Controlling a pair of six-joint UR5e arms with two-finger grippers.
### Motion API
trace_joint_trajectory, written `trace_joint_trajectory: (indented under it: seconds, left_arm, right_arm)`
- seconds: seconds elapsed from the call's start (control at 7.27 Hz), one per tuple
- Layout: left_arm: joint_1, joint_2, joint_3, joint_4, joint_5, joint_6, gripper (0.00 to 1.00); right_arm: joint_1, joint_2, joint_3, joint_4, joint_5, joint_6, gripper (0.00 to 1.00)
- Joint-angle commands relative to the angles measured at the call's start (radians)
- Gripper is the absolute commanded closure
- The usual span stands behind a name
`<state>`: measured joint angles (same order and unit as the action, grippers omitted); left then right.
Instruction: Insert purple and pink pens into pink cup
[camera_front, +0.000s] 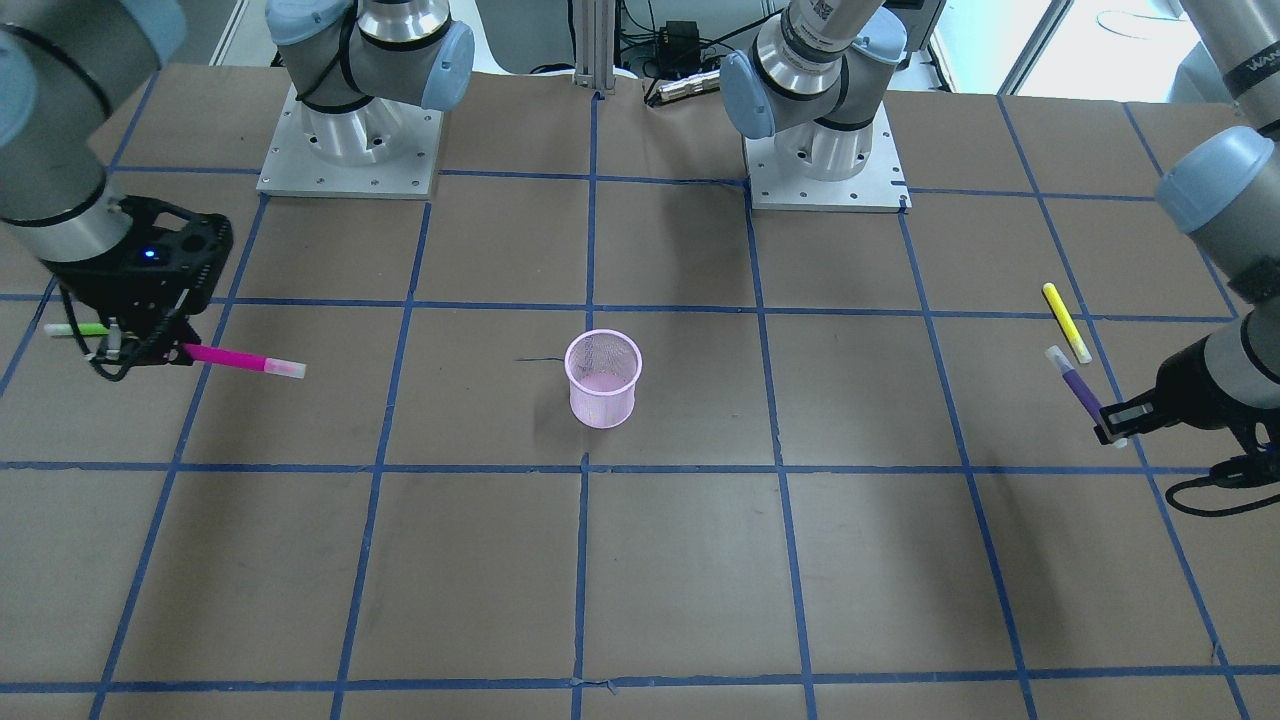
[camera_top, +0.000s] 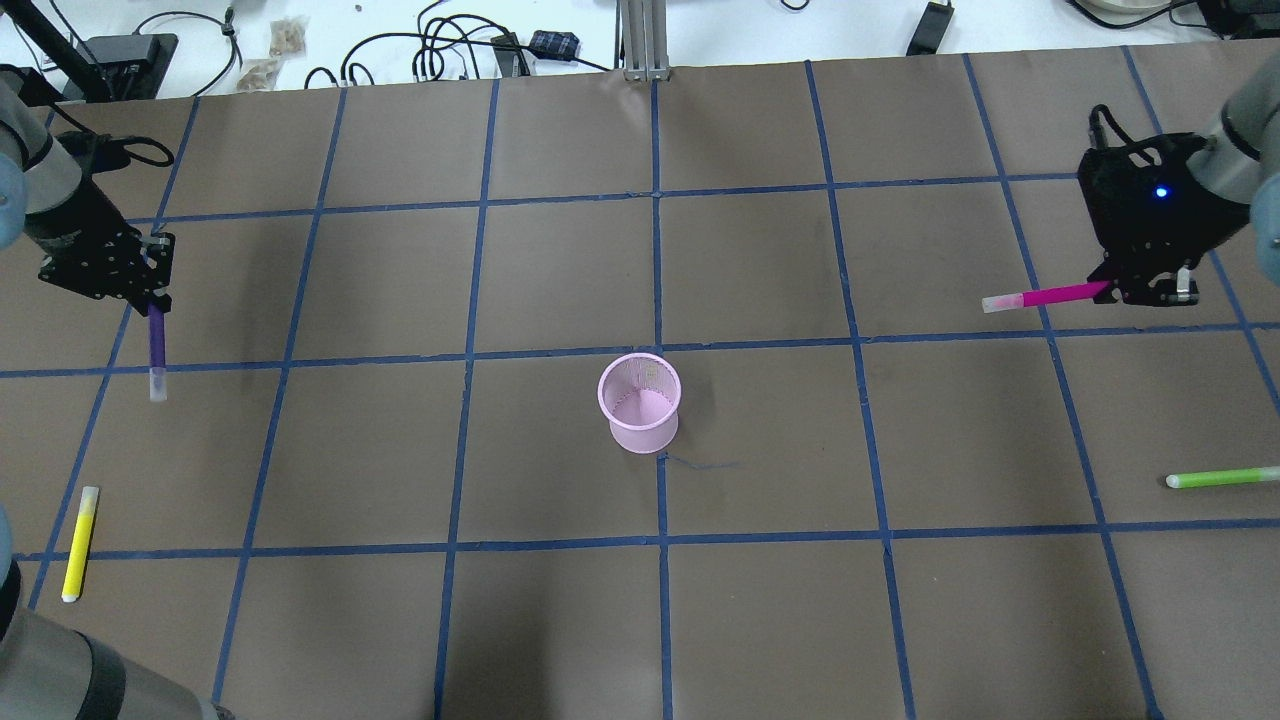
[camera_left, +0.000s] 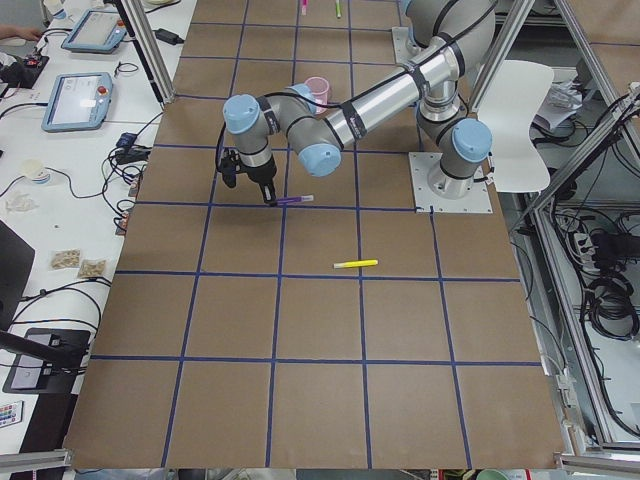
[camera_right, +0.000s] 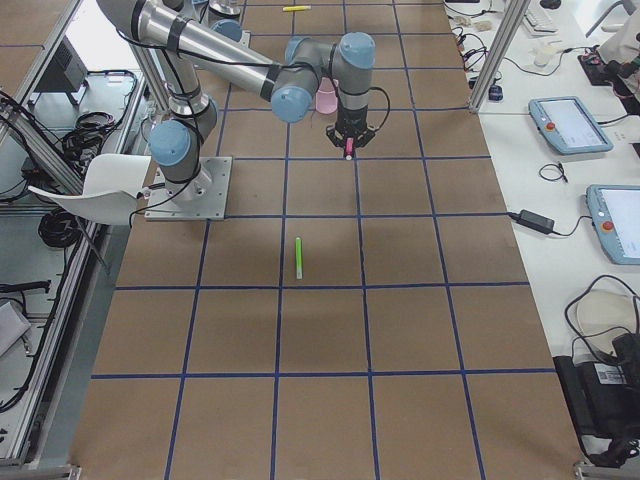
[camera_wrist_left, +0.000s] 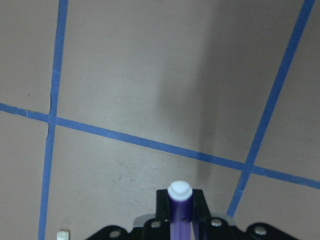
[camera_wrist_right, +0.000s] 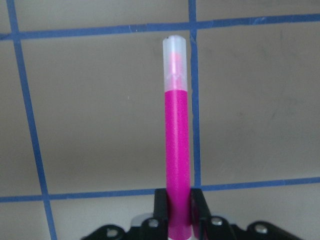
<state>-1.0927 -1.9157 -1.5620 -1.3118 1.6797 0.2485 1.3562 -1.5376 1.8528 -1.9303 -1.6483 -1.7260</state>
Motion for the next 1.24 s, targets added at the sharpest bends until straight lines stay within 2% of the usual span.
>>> trace_joint_trajectory:
  seconds: [0.0, 0.41, 0.55, 0.83, 1.1]
  left_arm:
    - [-0.009, 0.018, 0.005, -0.023, 0.0, 0.0, 1.0]
    - [-0.012, 0.029, 0.003, -0.036, -0.002, 0.0, 1.0]
    - [-0.025, 0.033, 0.003, -0.038, 0.003, 0.0, 1.0]
    - [-0.039, 0.037, 0.003, -0.038, 0.031, -0.002, 1.0]
    - [-0.053, 0.044, 0.003, -0.037, 0.029, -0.002, 1.0]
  right_arm:
    - [0.223, -0.003, -0.007, -0.009, -0.057, 0.262, 1.0]
    - [0.47, 0.031, -0.009, -0.018, -0.067, 0.581, 1.0]
    - [0.541, 0.06, -0.009, -0.021, -0.117, 0.679, 1.0]
    - [0.67, 0.138, -0.023, -0.039, -0.241, 0.744, 1.0]
    - [0.727, 0.215, -0.098, -0.036, -0.263, 0.77, 0.99]
